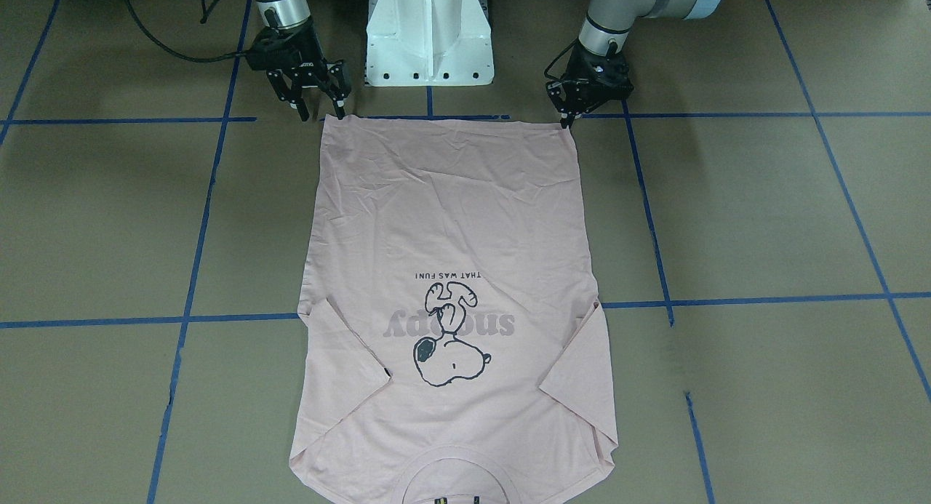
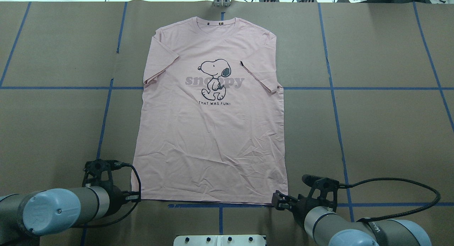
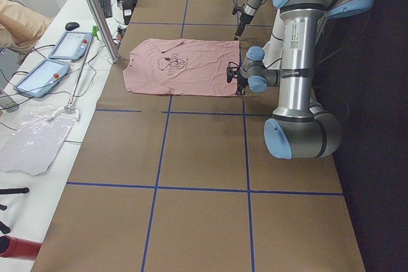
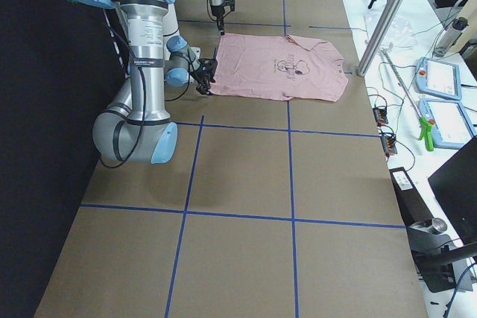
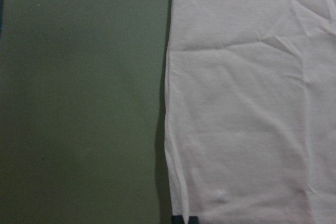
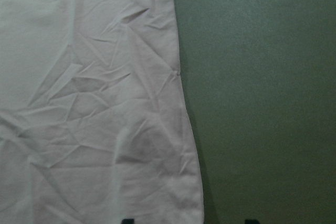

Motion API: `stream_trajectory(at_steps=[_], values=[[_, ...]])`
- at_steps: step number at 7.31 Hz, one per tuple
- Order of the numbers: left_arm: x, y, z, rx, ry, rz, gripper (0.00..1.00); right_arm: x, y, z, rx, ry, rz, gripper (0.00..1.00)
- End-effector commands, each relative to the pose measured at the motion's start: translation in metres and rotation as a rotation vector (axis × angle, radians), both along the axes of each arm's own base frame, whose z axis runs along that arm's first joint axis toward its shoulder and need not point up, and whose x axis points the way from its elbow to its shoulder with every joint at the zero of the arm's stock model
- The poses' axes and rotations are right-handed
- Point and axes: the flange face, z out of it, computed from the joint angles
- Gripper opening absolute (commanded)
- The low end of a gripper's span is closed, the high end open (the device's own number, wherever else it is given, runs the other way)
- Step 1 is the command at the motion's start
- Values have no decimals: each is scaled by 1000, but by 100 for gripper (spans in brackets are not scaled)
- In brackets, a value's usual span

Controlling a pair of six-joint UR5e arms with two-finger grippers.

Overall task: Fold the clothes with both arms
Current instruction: 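Grasp the hem corners with both grippers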

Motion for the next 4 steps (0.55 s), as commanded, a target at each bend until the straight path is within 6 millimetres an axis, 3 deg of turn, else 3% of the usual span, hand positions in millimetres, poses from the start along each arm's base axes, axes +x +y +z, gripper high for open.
stream_trajectory(at_steps=[1, 4], values=[[1, 1, 0, 0, 1, 2, 0, -21, 2, 2, -21, 16, 18, 66], [2, 0, 0, -1, -1, 1, 0, -22, 1, 1, -21, 39, 20, 57]])
